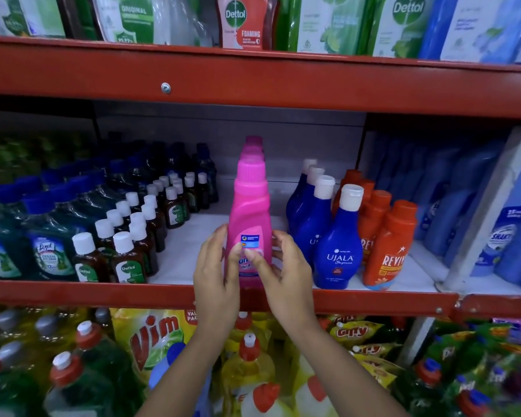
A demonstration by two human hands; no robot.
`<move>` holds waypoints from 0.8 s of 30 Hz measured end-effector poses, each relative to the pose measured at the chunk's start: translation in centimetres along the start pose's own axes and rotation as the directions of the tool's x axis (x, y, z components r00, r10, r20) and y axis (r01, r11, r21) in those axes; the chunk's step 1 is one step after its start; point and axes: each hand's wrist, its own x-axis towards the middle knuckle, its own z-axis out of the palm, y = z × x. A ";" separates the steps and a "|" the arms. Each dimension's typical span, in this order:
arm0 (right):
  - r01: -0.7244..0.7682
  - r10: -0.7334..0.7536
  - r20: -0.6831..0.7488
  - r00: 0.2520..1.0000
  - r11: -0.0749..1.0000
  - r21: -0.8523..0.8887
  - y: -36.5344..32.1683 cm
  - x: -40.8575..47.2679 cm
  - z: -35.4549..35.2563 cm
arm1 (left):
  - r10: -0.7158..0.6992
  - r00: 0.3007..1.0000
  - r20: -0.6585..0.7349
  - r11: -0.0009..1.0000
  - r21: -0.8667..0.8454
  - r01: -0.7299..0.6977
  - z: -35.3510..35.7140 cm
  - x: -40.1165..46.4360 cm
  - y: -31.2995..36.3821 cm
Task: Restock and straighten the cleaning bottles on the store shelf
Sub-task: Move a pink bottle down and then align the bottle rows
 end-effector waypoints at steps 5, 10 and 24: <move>0.111 -0.091 -0.249 0.964 0.992 0.066 0.6 -0.7 -5.0 | 0.096 0.990 -0.107 0.995 0.034 -0.093 2.7 -2.2 2.9; 0.064 -0.040 -0.393 0.919 0.997 0.048 2.9 -0.3 -9.8 | -0.016 0.985 0.172 0.963 -0.261 0.061 6.7 -3.0 6.4; -0.049 0.051 -0.151 0.987 0.999 0.017 3.6 -0.1 -9.8 | -0.335 0.893 0.300 0.760 -0.475 0.444 10.0 -3.5 7.4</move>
